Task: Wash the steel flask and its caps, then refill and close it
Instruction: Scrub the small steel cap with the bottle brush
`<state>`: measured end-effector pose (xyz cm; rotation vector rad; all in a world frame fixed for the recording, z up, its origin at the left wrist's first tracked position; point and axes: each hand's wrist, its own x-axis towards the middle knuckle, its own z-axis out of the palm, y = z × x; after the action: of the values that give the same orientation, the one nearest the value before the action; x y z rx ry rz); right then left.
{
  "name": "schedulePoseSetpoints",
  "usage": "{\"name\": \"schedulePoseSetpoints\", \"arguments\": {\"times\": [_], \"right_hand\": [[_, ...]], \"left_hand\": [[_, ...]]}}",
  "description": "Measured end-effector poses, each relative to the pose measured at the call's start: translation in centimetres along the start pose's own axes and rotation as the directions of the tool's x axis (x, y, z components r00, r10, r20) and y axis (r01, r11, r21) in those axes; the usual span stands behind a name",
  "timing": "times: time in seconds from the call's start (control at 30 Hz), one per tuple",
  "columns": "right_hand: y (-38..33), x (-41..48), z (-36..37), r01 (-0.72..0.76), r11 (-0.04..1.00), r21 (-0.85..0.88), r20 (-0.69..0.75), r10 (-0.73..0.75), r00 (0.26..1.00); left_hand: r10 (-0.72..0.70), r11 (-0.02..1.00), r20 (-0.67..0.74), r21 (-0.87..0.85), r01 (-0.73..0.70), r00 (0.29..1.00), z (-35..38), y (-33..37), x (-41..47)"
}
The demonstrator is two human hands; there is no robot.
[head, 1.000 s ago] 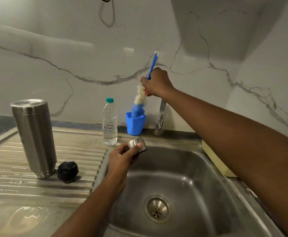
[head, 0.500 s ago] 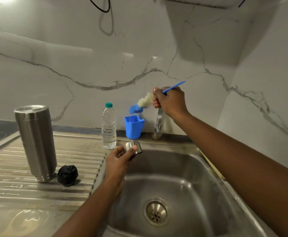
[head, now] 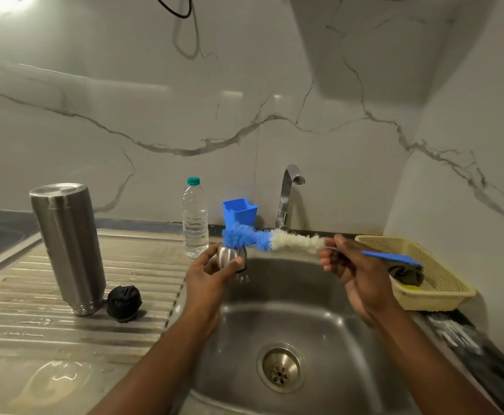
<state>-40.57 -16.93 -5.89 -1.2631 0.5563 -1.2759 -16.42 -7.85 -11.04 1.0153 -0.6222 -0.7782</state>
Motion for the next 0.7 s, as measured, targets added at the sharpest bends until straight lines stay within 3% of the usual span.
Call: {"name": "schedulePoseSetpoints", "arguments": {"times": [0.1, 0.23, 0.4, 0.57, 0.7], "right_hand": [[1.0, -0.6, -0.2, -0.030, 0.999, -0.040, 0.059, 0.032, 0.998], [0.3, -0.3, -1.5, -0.013, 1.000, -0.009, 0.050, 0.013, 0.999], [1.8, -0.7, -1.2, -0.054, 0.999, -0.002, 0.063, 0.054, 0.997], [0.9, -0.5, -1.7, -0.057, 0.997, 0.048, 0.023, 0.056, 0.998], [1.9, -1.0, -1.0, -0.069, 0.997, 0.034, 0.058, 0.067, 0.996]], "left_hand": [[0.056, 0.993, 0.054, 0.103, -0.062, 0.997, 0.4, 0.0, -0.5], [0.101, 0.985, 0.015, 0.136, -0.102, 0.995, -0.1, 0.1, -0.2], [0.103, 0.972, 0.059, 0.206, -0.113, 0.993, 0.0, -0.1, -0.5], [0.062, 0.991, 0.038, 0.115, -0.066, 0.997, -0.1, -0.1, -0.4], [0.042, 0.980, 0.132, 0.190, -0.066, 0.990, 0.9, -0.6, -1.3]]}}
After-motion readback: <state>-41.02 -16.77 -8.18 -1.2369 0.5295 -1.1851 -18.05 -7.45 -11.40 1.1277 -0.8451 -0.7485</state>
